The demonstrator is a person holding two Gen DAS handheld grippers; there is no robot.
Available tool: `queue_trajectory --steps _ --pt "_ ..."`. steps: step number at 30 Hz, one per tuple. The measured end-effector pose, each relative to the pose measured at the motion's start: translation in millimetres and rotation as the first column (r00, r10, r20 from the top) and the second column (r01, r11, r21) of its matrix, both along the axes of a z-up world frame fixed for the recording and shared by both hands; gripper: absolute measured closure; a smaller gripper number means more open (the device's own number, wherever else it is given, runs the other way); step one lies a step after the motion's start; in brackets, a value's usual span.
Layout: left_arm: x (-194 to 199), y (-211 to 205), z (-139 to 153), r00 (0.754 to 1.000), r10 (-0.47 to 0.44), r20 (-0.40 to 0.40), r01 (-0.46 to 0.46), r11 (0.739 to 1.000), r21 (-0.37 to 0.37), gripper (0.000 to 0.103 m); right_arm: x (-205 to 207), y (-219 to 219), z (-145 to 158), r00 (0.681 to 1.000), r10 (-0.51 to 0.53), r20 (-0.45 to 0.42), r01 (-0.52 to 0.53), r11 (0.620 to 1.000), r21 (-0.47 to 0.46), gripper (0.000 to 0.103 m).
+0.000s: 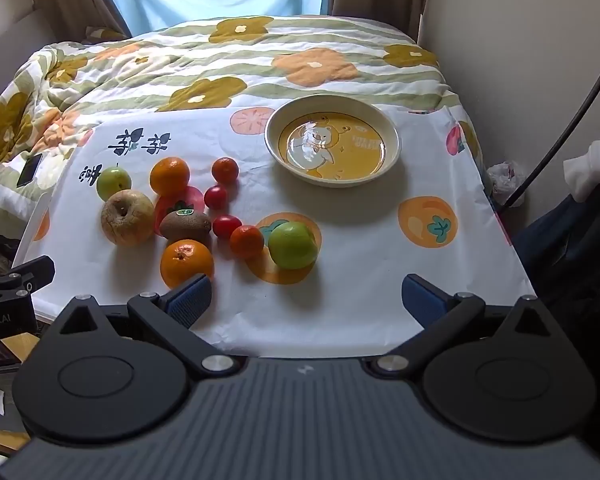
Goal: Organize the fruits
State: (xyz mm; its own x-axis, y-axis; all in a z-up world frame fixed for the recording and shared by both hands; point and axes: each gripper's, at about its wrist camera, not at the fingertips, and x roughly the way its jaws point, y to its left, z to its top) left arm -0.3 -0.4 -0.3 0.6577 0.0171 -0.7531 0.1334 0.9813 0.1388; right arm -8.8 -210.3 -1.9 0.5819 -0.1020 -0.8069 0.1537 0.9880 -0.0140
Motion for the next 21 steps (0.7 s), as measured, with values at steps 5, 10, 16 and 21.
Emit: queue_trajectory --steps 5,10,16,21 --pt "0 0 3 1.0 0.0 0.002 0.0 1.0 -0.003 0.0 -1 0 1 1.0 -0.003 0.0 0.003 1.0 -0.001 0.0" --pt "-3 1 15 1.0 0.003 0.009 -0.003 1.0 0.002 0.0 -2 -1 2 1.0 0.0 0.003 0.0 1.0 0.0 0.0" --pt "-2 3 9 1.0 0.004 0.011 -0.004 1.0 0.002 0.0 -3 1 3 1.0 -0.003 0.005 0.003 1.0 -0.002 0.0" --pt "-3 2 7 1.0 0.007 0.007 -0.007 1.0 -0.005 0.0 -4 2 2 1.0 -0.002 0.007 0.002 1.0 -0.002 0.0"
